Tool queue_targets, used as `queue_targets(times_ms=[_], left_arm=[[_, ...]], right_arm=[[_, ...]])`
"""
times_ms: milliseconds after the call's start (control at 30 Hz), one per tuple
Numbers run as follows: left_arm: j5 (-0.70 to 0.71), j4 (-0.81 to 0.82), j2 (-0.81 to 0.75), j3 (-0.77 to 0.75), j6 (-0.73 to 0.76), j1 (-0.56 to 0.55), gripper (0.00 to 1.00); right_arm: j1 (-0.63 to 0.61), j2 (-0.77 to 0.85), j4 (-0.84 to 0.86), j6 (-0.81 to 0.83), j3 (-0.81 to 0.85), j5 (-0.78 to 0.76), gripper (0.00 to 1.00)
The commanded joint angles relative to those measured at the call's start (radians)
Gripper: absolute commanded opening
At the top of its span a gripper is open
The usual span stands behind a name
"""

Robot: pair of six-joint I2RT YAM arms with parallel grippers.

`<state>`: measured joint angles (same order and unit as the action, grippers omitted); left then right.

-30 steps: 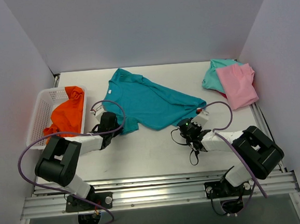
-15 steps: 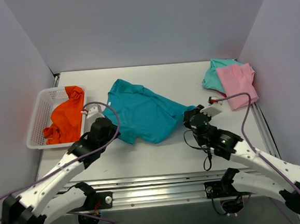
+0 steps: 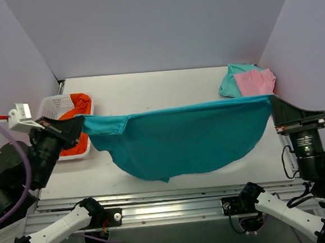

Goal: Fold and stack the t-shirts
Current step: Flatten out the tshirt

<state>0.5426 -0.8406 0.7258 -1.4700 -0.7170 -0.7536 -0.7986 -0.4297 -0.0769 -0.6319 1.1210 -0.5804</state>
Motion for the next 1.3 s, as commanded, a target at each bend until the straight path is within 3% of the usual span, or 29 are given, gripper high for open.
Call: queue_targets(times_ms=[0,133,233,300,567,700,767,867,1000,1033,1067,1100,1133,1167,1200,1267], left_arm=[[-0.013,-0.043,0.061,-0.197,0.143,-0.001,0.02],[-0.081,-0.054,0.214,-0.511,0.234,0.005,0.02],[-0.073,-0.08,0.314,-0.639,0.287,0.005,0.02],[-0.056,-0.062,0.345,-0.642,0.307,0.005,0.02],[0.004,0.159,0.429,-0.267,0.309,0.029,0.02],[-0.194,0.372,0.506,-0.02,0.255,0.237,0.02],[-0.274,0.446,0.604,0.092,0.241,0.305,0.02],[-0.349,0.596,0.832,0.114,0.245,0.414,0.02],[-0.432,0.608,1.243,-0.178,0.264,0.508,0.02],[-0.461,0.586,1.417,-0.278,0.272,0.523,0.02],[-0.527,0.451,1.659,-0.777,0.271,0.572,0.76],[-0.53,0.395,1.661,-0.782,0.271,0.573,0.77],[-0.535,0.336,1.793,-0.916,0.272,0.58,0.96],[-0.54,0.278,1.858,-1.205,0.289,0.586,0.94],[-0.543,0.162,1.906,-1.33,0.294,0.586,0.94],[-0.57,0.104,1.954,-1.479,0.284,0.6,0.94]], right_arm=[[0.085,-0.067,0.066,0.121,0.159,0.122,0.0],[0.252,-0.171,0.013,0.115,0.326,0.235,0.0],[0.291,-0.312,-0.06,0.112,0.404,0.237,0.0],[0.291,-0.358,-0.067,0.115,0.395,0.232,0.0],[0.291,-0.576,0.067,0.063,0.091,0.153,0.0],[0.295,-0.734,0.187,0.028,-0.039,0.103,0.0],[0.315,-0.851,0.245,0.009,-0.069,0.1,0.0],[0.366,-1.052,0.328,-0.021,-0.07,0.119,0.0],[0.432,-1.357,0.377,-0.054,0.09,0.139,0.0],[0.441,-1.471,0.373,-0.054,0.146,0.137,0.0],[0.476,-1.617,0.291,-0.057,0.412,0.084,0.1],[0.476,-1.618,0.29,-0.057,0.415,0.083,0.27],[0.484,-1.655,0.269,-0.061,0.474,0.062,0.53],[0.498,-1.723,0.225,-0.051,0.6,0.044,0.79],[0.503,-1.744,0.2,-0.04,0.652,0.028,1.0],[0.506,-1.784,0.122,-0.026,0.773,-0.005,1.0]])
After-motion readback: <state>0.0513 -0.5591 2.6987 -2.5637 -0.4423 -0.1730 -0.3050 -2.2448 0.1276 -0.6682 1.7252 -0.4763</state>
